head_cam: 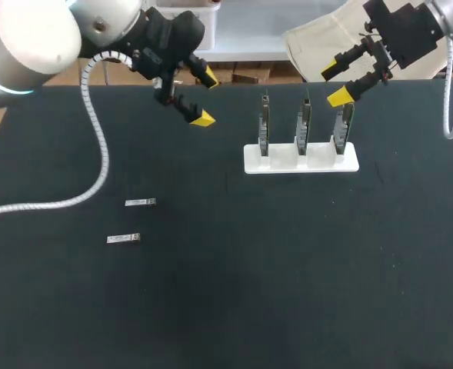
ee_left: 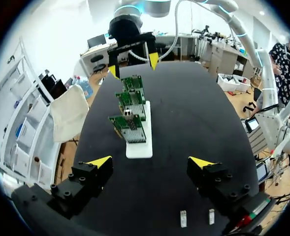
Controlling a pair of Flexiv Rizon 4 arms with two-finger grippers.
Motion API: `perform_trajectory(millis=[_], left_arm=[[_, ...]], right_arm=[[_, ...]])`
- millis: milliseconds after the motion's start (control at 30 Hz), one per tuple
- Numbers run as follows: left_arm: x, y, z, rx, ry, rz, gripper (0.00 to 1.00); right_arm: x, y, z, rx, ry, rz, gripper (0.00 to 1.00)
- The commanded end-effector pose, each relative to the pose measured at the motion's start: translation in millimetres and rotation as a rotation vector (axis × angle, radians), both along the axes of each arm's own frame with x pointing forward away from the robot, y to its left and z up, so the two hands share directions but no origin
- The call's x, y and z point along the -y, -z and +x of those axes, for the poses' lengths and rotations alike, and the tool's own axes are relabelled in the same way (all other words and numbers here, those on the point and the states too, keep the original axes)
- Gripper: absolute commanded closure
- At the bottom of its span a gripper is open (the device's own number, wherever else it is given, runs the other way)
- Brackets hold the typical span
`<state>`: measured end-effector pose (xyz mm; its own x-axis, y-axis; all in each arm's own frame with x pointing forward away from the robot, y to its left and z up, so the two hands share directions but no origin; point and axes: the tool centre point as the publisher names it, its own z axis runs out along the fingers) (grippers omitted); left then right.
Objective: Pick up the optical module with the left hand, and insert it into the network port with the right hand.
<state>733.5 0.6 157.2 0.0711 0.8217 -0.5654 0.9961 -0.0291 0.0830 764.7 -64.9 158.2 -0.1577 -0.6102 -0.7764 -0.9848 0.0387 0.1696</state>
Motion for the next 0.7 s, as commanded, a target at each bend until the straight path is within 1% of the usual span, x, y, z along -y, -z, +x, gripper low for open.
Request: perform_trajectory(millis=[33, 67, 100, 200, 300, 367, 700], left_arm=[[-22, -1.5, -31.5, 0.021, -0.055, 0.060, 0.00], [-27, 0.2, -34.6, 0.011, -0.062, 0.075, 0.00], [-32, 1.7, -37.3, 0.013, -0.071, 0.092, 0.00], [-46, 5.8, -43.7, -0.004, -0.109, 0.107, 0.00], [-56, 4.4, -46.8, -0.003, -0.139, 0.097, 0.00], [-58, 1.4, -46.7, 0.019, -0.135, 0.082, 0.00], [-58, 1.4, -46.7, 0.019, -0.135, 0.082, 0.00]], right_arm=[[0, 0, -1.5, 0.003, 0.003, -0.001, 0.00], [0, 0, -1.5, 0.003, 0.003, -0.001, 0.00], [0, 0, -1.5, 0.003, 0.003, -0.001, 0.00], [0, 0, -1.5, 0.003, 0.003, -0.001, 0.00], [0, 0, -1.5, 0.003, 0.003, -0.001, 0.00], [0, 0, -1.5, 0.003, 0.003, -0.001, 0.00], [0, 0, -1.5, 0.003, 0.003, -0.001, 0.00]])
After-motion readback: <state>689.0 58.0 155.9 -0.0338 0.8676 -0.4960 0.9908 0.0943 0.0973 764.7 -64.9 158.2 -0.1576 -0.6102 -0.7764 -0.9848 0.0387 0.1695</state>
